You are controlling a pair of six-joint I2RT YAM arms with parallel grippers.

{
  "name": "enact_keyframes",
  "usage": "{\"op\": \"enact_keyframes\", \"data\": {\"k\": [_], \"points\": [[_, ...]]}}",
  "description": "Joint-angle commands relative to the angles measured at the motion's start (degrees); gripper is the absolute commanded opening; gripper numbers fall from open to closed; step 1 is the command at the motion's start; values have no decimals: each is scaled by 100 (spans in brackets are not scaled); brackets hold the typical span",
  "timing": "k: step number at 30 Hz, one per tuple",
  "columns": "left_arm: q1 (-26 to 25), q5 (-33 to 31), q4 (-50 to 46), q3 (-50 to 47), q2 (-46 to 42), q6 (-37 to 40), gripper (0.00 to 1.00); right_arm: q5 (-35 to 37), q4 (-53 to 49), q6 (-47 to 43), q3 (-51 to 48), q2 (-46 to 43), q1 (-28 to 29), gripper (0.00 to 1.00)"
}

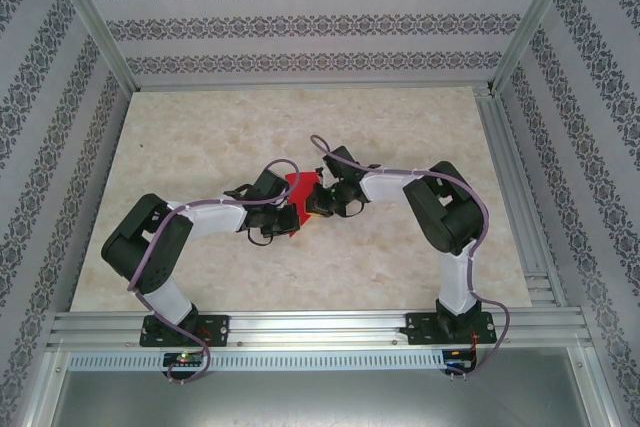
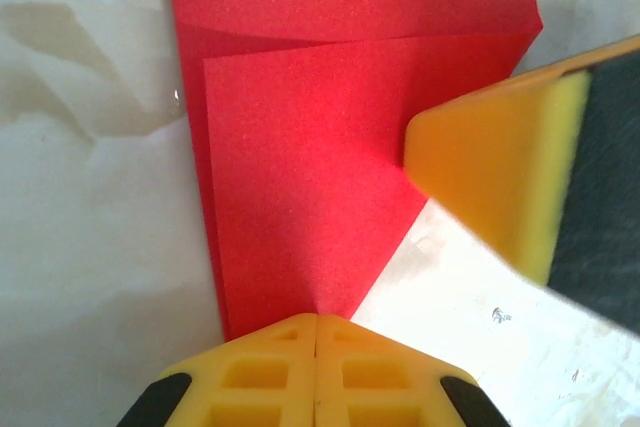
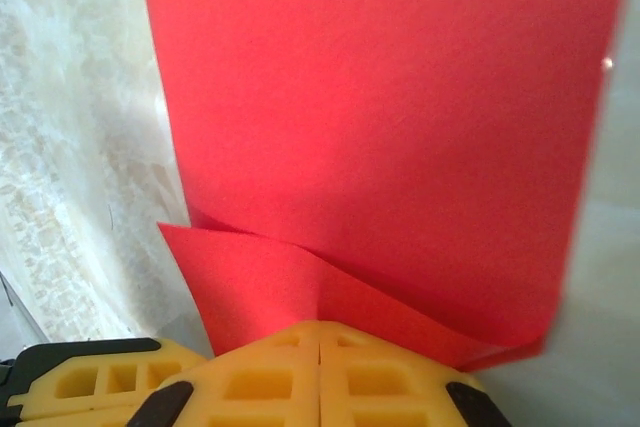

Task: Fold a paper plane with a square sheet of paper (pick it up from the middle)
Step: Third fold the triangle at the center of the table.

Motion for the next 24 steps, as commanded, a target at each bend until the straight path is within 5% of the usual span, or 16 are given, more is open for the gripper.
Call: {"op": "enact_keyframes", "data": {"k": [1, 12, 18, 24], "points": [[5, -79, -579, -217, 196, 98, 7, 547, -343, -355, 110, 213, -436, 7], [4, -84, -607, -170, 115, 142, 7, 1016, -426, -548, 106, -436, -884, 9], [5, -77, -607, -108, 96, 149, 8, 779, -195, -502, -152, -992, -491, 10], [4, -71, -598, -64, 88, 148, 8, 507, 14, -214, -68, -588, 32, 10]]}}
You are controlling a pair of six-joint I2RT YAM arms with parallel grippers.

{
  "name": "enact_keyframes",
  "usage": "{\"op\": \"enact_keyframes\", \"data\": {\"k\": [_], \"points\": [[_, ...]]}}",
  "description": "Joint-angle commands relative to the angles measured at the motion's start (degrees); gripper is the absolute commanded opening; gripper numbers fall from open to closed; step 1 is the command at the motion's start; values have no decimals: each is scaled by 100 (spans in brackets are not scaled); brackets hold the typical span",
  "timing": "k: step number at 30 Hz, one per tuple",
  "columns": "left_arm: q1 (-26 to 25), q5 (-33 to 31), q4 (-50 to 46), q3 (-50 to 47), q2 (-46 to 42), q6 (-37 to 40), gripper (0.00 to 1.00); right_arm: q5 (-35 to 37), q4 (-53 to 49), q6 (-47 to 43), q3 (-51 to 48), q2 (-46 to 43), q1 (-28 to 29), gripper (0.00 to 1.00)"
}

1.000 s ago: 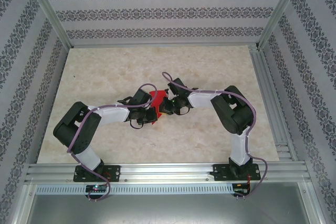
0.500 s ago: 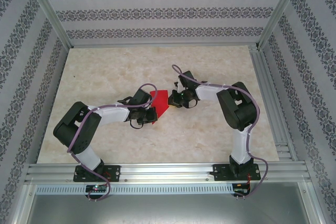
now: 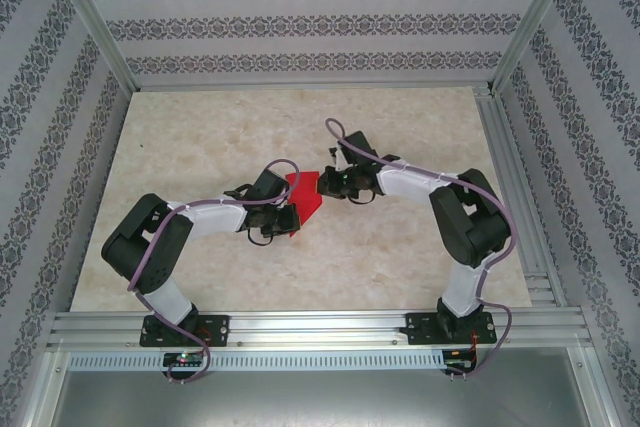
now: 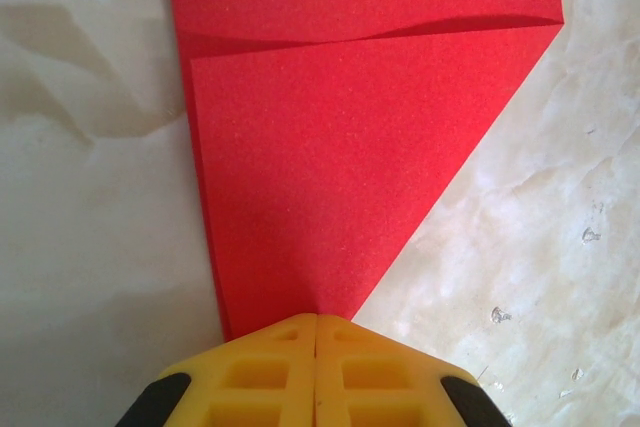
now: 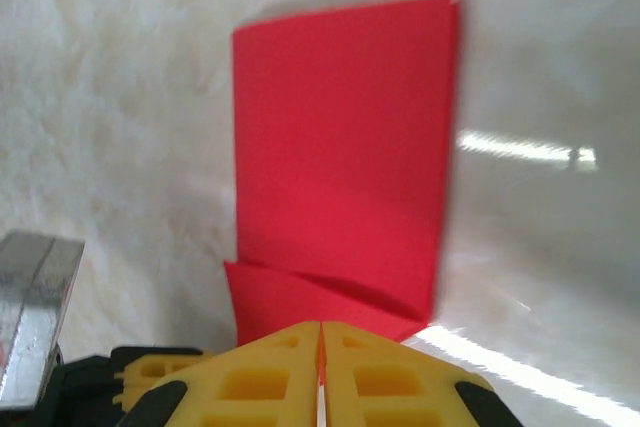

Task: Fold a paper plane with a square sheet of paper (pick it up from the middle)
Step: Third fold the triangle at the center of the table.

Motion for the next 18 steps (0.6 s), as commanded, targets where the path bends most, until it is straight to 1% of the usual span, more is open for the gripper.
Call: {"op": "enact_keyframes", "data": {"k": [1, 6, 11, 13, 15, 18], "points": [[-4, -75, -594, -67, 80, 124, 8, -149, 162, 136, 38, 343, 217, 10], [2, -90, -627, -41, 63, 134, 8, -134, 67, 151, 236, 731, 278, 10], [-6, -47, -723, -88, -5, 172, 9, 216, -376, 86, 441, 1072, 252, 9], [-7, 37, -767, -174, -68, 211, 9, 379, -626, 71, 526, 1207, 234, 9], [-22, 244, -849, -213, -78, 309, 10, 429, -720, 103, 553, 1299, 201, 9], [-110, 340, -945, -306, -113, 399, 11, 539, -841, 106, 570, 1339, 189, 9]]}}
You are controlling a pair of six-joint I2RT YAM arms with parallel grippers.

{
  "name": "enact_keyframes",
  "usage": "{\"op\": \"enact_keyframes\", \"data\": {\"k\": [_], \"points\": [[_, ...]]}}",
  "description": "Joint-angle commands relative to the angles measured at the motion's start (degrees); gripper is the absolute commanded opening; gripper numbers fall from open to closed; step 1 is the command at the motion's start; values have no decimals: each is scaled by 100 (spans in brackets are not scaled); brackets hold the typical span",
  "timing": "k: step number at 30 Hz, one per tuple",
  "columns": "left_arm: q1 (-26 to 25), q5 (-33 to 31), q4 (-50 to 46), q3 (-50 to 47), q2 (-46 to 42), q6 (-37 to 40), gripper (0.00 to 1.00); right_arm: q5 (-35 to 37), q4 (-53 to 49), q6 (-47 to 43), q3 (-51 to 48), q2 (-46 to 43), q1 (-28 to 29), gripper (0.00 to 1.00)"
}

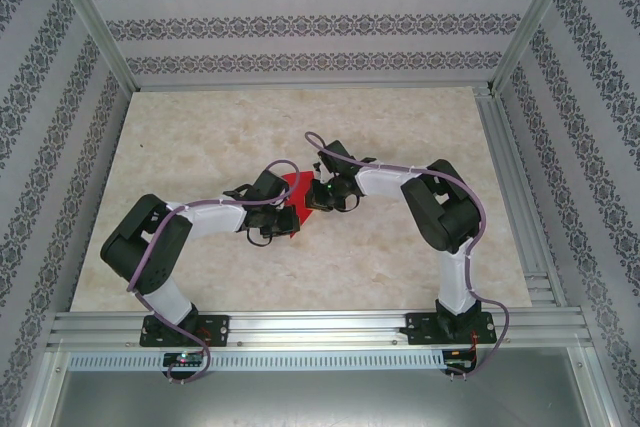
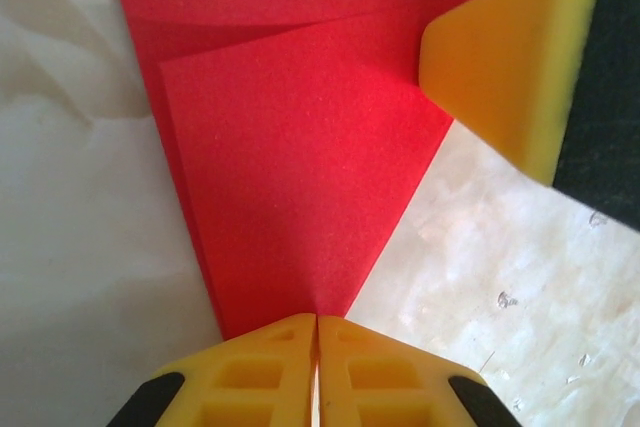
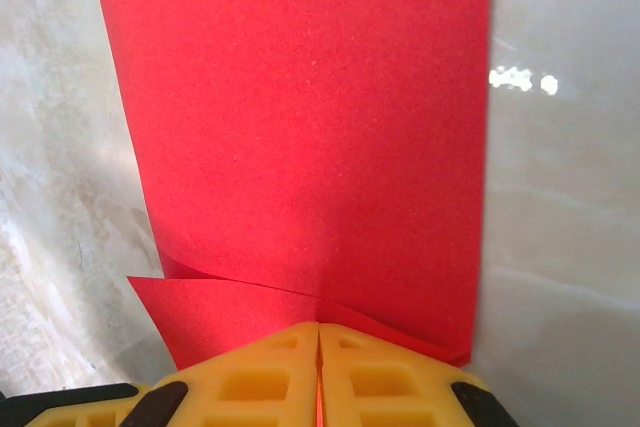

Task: Fold a paper plane with a square sheet of paper (pick it up from the middle)
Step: Third fold the triangle at the center of the table.

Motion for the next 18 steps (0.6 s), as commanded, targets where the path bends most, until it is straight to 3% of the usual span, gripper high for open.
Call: {"op": "enact_keyframes", "data": {"k": [1, 18], "points": [[-139, 313, -851, -295, -58, 247, 11, 661, -437, 45, -17, 347, -85, 9], [-335, 55, -1228, -532, -557, 142, 11, 736, -520, 47, -20, 335, -111, 8]]}}
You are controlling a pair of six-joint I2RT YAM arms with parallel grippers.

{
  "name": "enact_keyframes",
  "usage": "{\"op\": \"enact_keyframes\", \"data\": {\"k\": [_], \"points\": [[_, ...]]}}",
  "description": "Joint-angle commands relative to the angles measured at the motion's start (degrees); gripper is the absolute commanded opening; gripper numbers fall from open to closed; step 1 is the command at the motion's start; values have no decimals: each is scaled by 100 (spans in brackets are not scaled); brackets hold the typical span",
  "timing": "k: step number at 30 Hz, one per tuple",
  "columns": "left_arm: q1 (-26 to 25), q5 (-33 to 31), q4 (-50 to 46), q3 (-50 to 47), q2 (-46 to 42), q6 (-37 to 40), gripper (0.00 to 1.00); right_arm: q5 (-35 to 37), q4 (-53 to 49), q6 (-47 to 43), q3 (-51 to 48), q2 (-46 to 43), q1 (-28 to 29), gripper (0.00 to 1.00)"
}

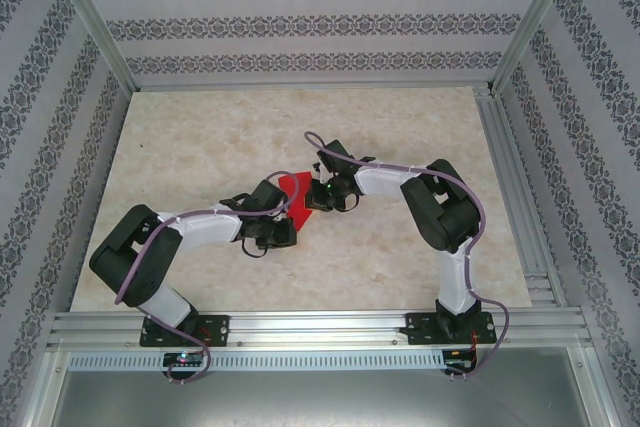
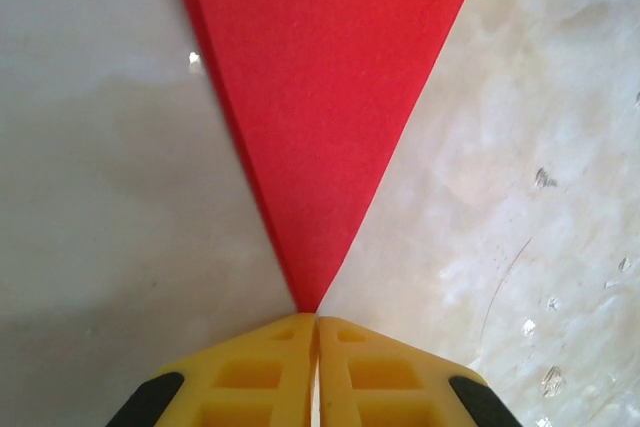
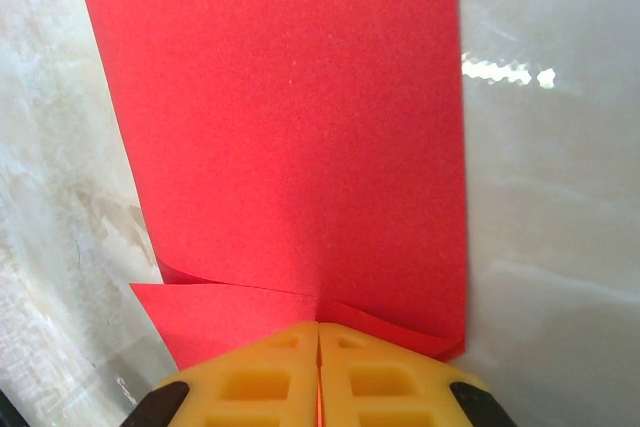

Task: Fold a paper plane with a square sheet of paper (pick it up from the middle)
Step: Third fold the triangle at the center of the table, then rotate the paper at the center of the table.

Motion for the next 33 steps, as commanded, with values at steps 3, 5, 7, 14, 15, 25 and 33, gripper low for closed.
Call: {"op": "enact_keyframes", "data": {"k": [3, 5, 7, 14, 15, 25, 33], "points": [[-94, -190, -900, 31, -298, 22, 11, 690, -352, 58, -107, 223, -103, 8], [-79, -447, -1002, 259, -520, 10, 12, 617, -258, 106, -147, 86, -104, 8], [-40, -665, -1051, 459, -703, -5, 14, 534, -174, 188, -191, -114, -106, 9], [211, -1172, -802, 889, -780, -118, 29, 428, 216, 218, -63, -890, -160, 21], [220, -1180, -712, 914, -743, -151, 31, 485, 185, 151, 6, -899, -174, 23], [282, -1759, -597, 1051, -493, -366, 49, 1137, -1151, -867, 1878, 366, -163, 26], [282, -1942, -728, 1017, -603, -374, 64, 1175, -1777, -1149, 2828, 1173, -33, 25]]}}
